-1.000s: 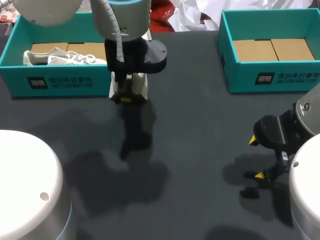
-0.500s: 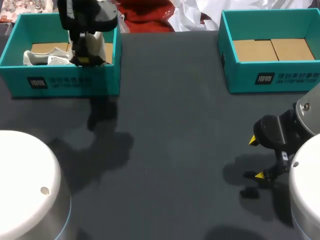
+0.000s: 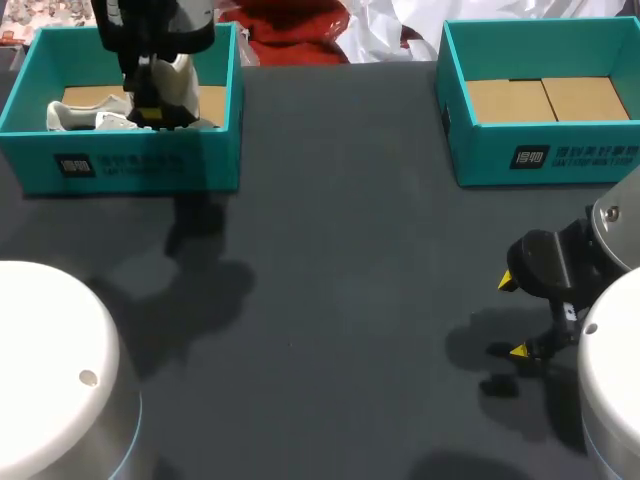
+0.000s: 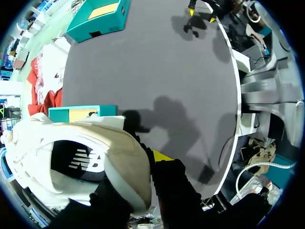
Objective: Take the shoe out of the shoebox, open the shoe tongue, remove and reinsert the insole, then place the shoe into the shoebox
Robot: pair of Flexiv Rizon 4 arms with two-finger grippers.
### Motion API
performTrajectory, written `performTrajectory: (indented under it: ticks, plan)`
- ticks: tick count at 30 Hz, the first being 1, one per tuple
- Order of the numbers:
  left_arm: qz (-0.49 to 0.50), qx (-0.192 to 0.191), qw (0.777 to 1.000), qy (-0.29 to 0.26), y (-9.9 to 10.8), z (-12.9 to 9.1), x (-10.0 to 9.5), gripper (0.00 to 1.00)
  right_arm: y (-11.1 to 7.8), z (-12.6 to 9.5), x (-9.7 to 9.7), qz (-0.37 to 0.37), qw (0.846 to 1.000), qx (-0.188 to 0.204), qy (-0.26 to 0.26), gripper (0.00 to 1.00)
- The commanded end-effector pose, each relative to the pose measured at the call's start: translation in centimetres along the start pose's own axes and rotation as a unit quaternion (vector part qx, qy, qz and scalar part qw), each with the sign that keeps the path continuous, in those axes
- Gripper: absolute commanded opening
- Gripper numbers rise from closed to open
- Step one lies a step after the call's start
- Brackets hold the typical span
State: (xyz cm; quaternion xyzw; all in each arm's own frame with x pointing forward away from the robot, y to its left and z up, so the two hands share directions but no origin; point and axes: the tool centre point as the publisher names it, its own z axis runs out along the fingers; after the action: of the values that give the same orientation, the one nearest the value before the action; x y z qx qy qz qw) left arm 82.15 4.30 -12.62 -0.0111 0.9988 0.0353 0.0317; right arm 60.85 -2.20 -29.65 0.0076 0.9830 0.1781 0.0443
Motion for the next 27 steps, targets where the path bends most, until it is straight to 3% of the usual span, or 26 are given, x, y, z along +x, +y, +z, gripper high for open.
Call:
performTrajectory:
  ticks: [1,16,23,27]
  plan:
    - [0.004,0.010,1.000,0.017,3.1,0.2,-3.4,0.00,0.0,0.0,0.3,0.000,1.000,0.001,-0.002,1.00]
    - [-0.003,0.018,0.999,0.035,14.7,2.7,-16.6,0.00,0.0,0.0,0.3,0.000,1.000,0.001,-0.002,1.00]
    - [0.026,0.017,0.999,0.044,18.1,5.2,-21.7,0.00,0.0,0.0,0.3,0.000,1.000,0.001,-0.002,1.00]
    - [0.038,0.028,0.998,0.046,19.8,6.0,-23.7,0.00,0.0,0.0,0.3,0.000,1.000,0.001,-0.002,1.00]
